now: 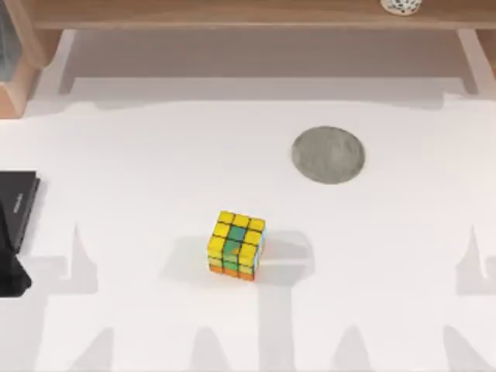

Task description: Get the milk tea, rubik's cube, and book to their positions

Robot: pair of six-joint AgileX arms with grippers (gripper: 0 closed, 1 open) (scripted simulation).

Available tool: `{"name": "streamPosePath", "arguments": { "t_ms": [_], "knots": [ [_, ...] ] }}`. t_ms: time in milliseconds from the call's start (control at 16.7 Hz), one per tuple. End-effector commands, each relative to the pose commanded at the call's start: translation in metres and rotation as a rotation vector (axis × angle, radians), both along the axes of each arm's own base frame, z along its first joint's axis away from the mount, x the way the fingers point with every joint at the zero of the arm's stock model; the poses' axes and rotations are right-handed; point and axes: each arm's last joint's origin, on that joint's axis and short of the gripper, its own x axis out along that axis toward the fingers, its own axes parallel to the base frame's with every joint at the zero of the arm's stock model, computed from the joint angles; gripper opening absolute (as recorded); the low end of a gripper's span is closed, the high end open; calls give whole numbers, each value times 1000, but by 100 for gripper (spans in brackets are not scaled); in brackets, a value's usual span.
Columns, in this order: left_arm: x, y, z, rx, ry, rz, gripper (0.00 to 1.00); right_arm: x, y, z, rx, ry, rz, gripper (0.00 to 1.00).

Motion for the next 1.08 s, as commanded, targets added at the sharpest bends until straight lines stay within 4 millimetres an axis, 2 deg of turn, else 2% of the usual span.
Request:
{"name": "streamPosePath", "arguments": {
  "t_ms": [180,300,480,600,720,840,960,1080],
  "knots": [
    [0,0,0,0,0,0,100,0,0,2,0,-3,0,100],
    [0,0,0,0,0,0,100,2,1,14,-1,-18,-2,100],
    [0,0,0,0,0,0,100,10,4,45,-2,-42,-5,100],
    [0,0,0,0,0,0,100,24,8,71,-1,-53,-8,100],
    [0,0,0,0,0,0,100,47,15,94,-1,-55,-10,100],
    [0,0,0,0,0,0,100,79,24,113,-3,-46,-12,100],
    [0,0,0,0,0,0,100,117,38,122,-7,-29,-13,100],
    [0,0,0,0,0,0,100,158,55,122,-11,-11,-14,100]
  ]
}}
